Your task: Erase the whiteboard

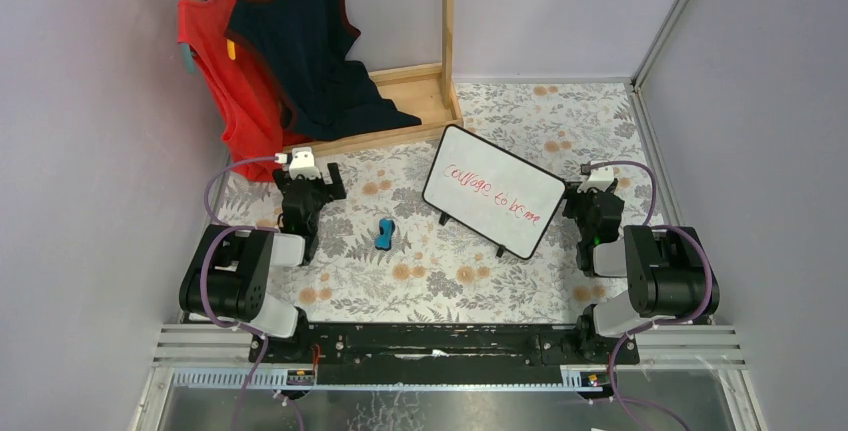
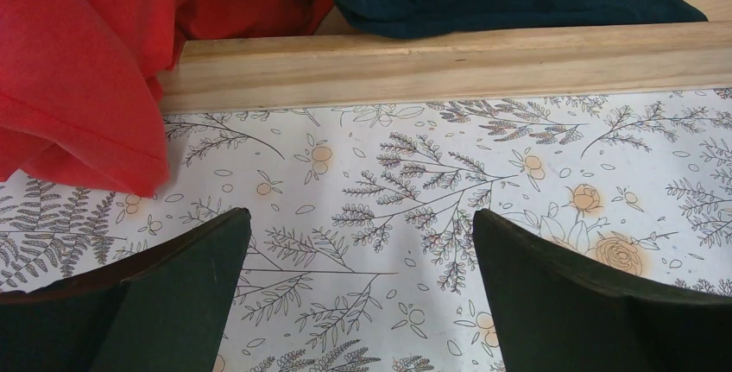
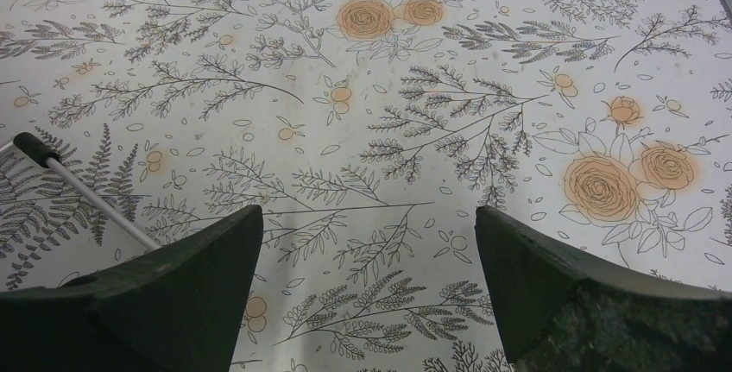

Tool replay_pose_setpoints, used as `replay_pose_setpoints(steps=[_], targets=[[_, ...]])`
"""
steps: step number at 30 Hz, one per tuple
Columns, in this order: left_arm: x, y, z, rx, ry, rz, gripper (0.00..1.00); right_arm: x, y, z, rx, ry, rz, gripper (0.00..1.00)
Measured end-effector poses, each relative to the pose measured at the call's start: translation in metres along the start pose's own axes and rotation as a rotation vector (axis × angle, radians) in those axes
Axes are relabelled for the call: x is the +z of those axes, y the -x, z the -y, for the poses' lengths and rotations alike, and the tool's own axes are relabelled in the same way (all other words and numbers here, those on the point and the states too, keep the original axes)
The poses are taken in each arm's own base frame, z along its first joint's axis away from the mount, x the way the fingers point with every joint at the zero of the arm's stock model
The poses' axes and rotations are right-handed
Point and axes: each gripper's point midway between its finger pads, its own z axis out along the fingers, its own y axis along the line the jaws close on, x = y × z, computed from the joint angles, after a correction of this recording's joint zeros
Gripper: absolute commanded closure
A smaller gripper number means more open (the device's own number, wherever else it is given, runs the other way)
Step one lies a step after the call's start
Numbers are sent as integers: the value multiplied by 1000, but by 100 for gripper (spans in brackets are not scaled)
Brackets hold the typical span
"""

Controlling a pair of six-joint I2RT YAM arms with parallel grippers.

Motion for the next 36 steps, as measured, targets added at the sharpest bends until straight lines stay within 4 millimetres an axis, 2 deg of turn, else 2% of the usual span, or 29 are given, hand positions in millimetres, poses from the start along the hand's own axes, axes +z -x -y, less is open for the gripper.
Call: replay_pose_setpoints(steps=[20, 22, 24, 25, 29, 32, 36], targets=[[0, 0, 0, 0, 0, 0, 1, 0, 0, 0, -1, 1, 0, 1], [0, 0, 0, 0, 0, 0, 11, 0, 0, 0, -1, 1, 0, 1], [0, 0, 0, -1, 0, 0, 29, 0, 0, 0, -1, 1, 0, 1], [0, 0, 0, -3, 0, 0, 33, 0, 0, 0, -1, 1, 1, 1], [0, 0, 0, -3, 0, 0, 29, 0, 1, 0, -1, -1, 2, 0], [0, 0, 0, -3, 0, 0, 31, 0, 0, 2, 0, -11, 2, 4], [0, -1, 3, 5, -1, -7, 32, -1, -3, 6, 5, -38, -35, 5]])
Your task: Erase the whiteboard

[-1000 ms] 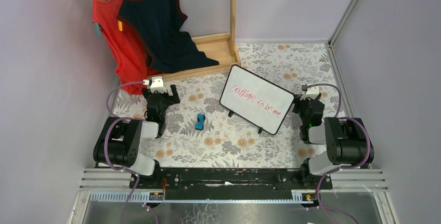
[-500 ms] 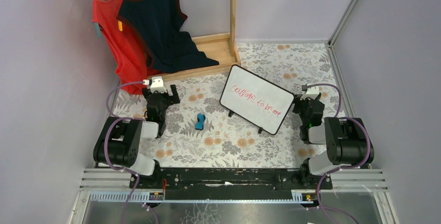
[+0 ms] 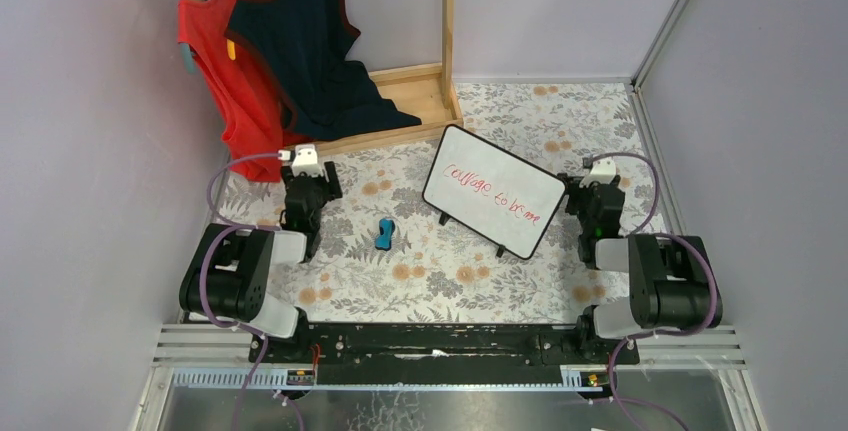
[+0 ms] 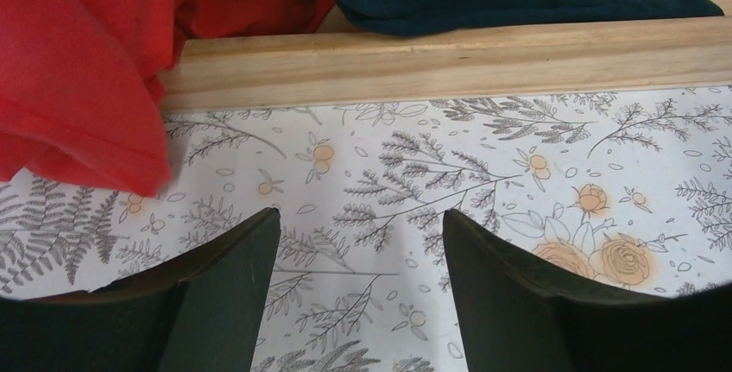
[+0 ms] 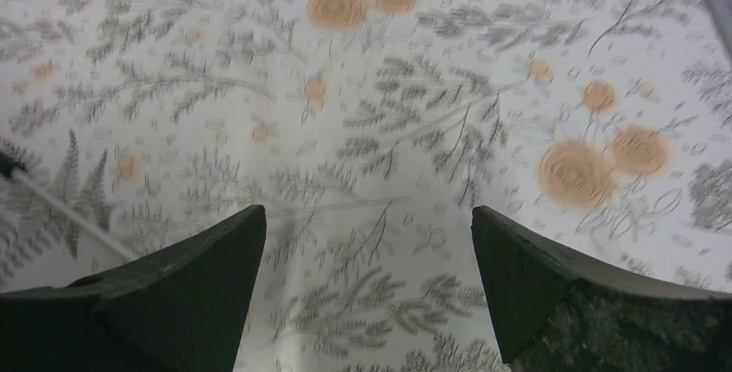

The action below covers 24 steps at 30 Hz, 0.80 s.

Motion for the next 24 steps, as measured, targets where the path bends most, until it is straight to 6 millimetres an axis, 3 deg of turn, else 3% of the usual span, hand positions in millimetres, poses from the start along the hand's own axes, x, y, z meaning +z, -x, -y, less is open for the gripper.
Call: replay_pose_setpoints(steps=[2, 6, 9, 14, 16, 24], targets=[[4, 1, 6, 22, -3, -19, 32, 5, 9, 4, -4, -20, -37, 2], [27, 28, 32, 66, -24, -39, 35, 26, 63, 15, -27, -69, -25, 3], [34, 45, 44, 69, -35, -43, 33, 33, 89, 30, -24, -96, -39, 8], [23, 50, 53, 3, -68, -71, 32, 28, 95, 54, 9, -108, -164, 12], [20, 54, 60, -29, -93, -96, 33, 25, 106, 60, 17, -98, -203, 13], [1, 99, 106, -167, -286, -110, 40, 3, 187, 62, -7, 21, -227, 17]])
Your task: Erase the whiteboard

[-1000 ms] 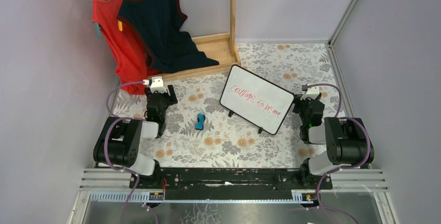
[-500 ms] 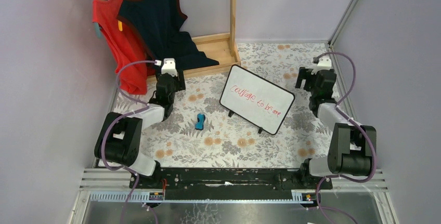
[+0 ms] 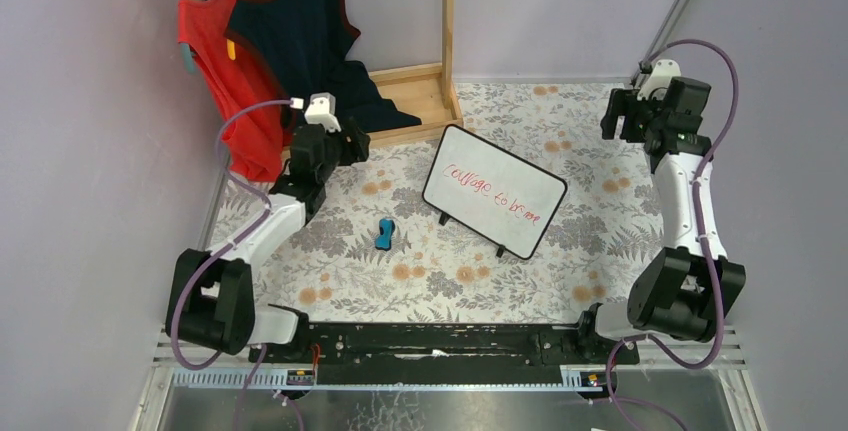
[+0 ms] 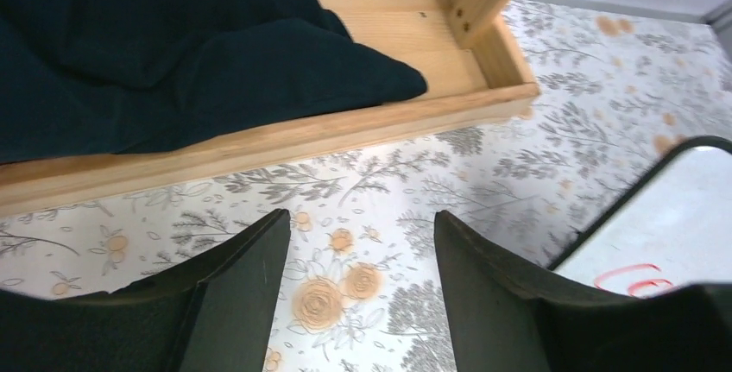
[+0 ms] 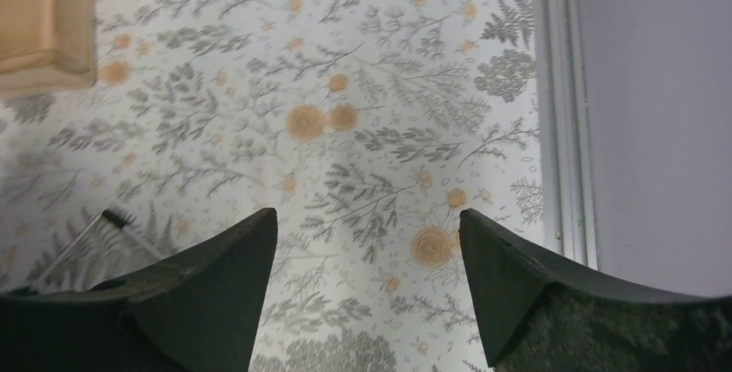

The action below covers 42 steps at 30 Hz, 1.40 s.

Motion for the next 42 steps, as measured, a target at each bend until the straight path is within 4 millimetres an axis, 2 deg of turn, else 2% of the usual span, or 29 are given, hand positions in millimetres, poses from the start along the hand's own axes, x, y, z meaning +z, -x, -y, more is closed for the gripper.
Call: replay_pose_setpoints(steps=[2, 5, 6, 7, 9, 14, 17, 24, 27, 31, 36, 42], targets=[[-7, 5, 10, -21, -44, -4, 47, -9, 5, -6, -16, 36, -13, 17], [-13, 5, 23, -47, -98, -37, 63, -25, -3, -19, -31, 94, -55, 18], [-15, 3, 25, -52, -110, -50, 66, -30, -6, -23, -33, 109, -67, 17], [-16, 0, 28, -62, -124, -71, 73, -36, -9, -27, -36, 126, -79, 18], [-20, -10, 34, -77, -150, -118, 77, -50, -12, -36, -46, 162, -92, 17], [-29, -31, 46, -103, -200, -217, 76, -84, -11, -58, -80, 265, -99, 17], [-32, -37, 58, -99, -240, -263, 70, -101, -12, -69, -108, 343, -111, 18], [-42, -57, 81, -66, -305, -344, 59, -132, -33, -70, -107, 528, -179, 17], [-45, -62, 87, -55, -320, -358, 57, -137, -46, -70, -72, 637, -227, 18], [-48, -70, 87, -49, -320, -378, 57, -133, -64, -72, 0, 731, -281, 17], [-50, -78, 87, -42, -311, -391, 57, -132, -73, -80, 51, 748, -262, 16], [-52, -87, 90, -30, -306, -404, 57, -133, -74, -87, 76, 725, -195, 17]])
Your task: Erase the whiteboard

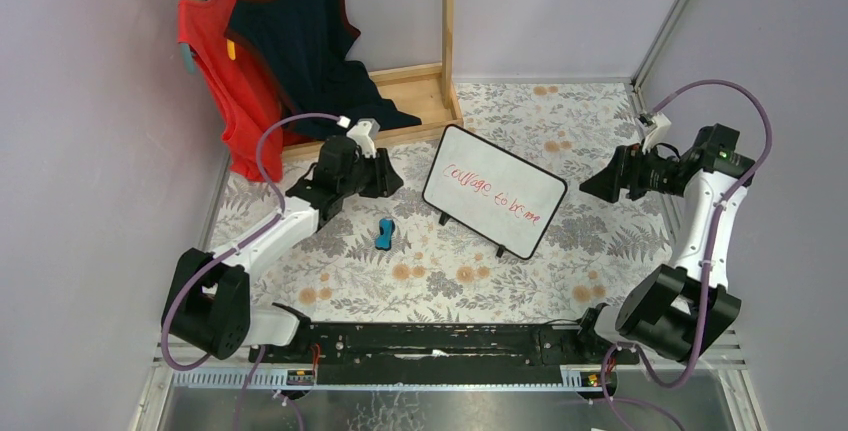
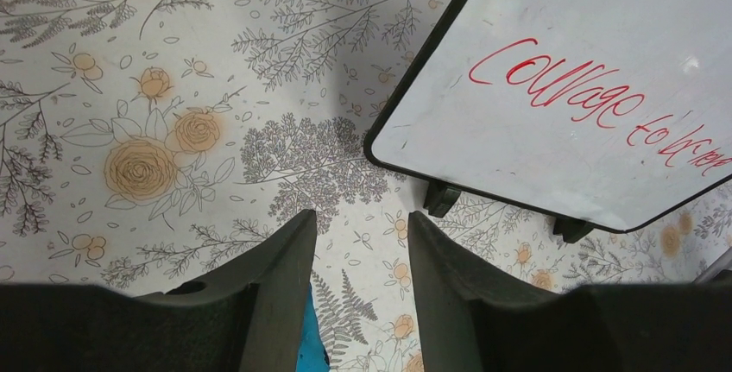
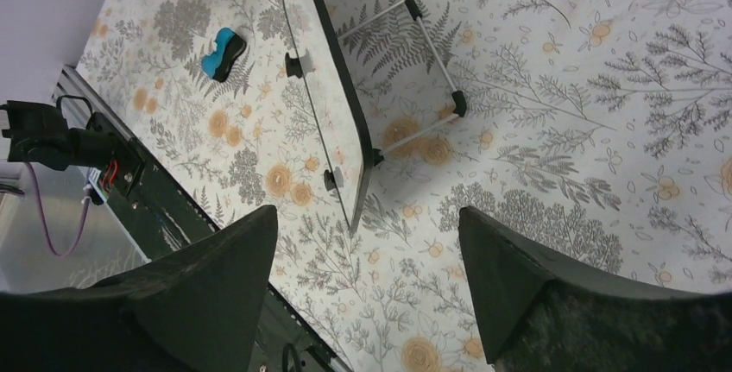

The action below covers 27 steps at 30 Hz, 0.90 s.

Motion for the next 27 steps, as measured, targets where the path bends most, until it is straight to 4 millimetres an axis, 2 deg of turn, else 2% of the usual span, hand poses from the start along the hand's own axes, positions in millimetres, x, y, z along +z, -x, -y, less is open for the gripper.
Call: replay_pose_setpoints(steps=[12, 17, 27], targets=[[4, -12, 5, 7, 0, -24, 57, 21, -10, 14, 63, 131, 7, 20], [5, -13, 6, 10, 1, -25, 58, 26, -14, 12, 74, 152, 8, 20], [8, -16, 5, 10, 5, -36, 58, 50, -19, 2, 78, 190, -17, 20]])
